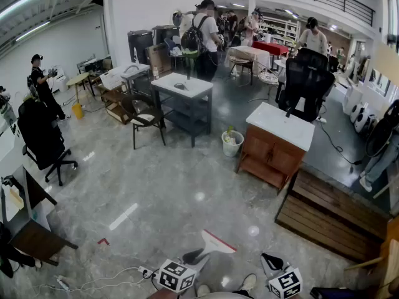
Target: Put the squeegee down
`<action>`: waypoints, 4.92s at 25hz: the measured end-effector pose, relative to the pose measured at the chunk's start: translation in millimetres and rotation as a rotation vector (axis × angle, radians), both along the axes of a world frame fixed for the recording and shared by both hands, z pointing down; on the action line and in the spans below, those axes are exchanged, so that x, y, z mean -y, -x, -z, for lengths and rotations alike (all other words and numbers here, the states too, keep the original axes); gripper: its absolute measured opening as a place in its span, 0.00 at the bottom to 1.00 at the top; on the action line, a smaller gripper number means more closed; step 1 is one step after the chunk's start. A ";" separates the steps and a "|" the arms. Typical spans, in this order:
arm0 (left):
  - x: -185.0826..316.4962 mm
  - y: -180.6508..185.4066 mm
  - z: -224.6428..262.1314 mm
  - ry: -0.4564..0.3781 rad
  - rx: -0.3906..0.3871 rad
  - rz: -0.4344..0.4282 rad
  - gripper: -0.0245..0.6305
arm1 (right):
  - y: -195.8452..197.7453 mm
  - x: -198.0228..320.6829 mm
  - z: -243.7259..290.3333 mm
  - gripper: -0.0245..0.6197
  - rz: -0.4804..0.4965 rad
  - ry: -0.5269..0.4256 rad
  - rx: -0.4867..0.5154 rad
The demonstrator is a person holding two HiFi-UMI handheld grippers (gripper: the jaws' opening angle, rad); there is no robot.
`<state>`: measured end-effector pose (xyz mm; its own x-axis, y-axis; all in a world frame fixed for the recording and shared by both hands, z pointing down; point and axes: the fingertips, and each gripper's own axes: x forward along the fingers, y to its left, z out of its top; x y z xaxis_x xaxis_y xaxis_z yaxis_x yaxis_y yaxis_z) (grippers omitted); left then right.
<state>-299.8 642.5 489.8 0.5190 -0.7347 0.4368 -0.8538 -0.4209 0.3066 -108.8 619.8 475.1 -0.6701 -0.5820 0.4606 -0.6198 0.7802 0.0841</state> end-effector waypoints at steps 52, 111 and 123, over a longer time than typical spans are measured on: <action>463.8 -145.5 -10.8 0.025 -0.010 -0.030 0.20 | -168.4 423.8 -17.2 0.20 -0.166 -0.012 0.031; 1278.8 -177.2 -103.7 0.051 0.178 0.034 0.20 | -251.3 1048.5 -28.0 0.20 -0.460 0.090 0.075; 1378.5 -176.9 -185.2 0.113 0.275 -0.017 0.20 | -260.0 1051.7 -40.1 0.20 -0.724 0.169 0.058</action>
<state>-122.9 -735.9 674.9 0.3812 -0.6659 0.6412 -0.9046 -0.4119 0.1100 151.2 -432.0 515.3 -0.1718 -0.8115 0.5586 -0.9835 0.1743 -0.0492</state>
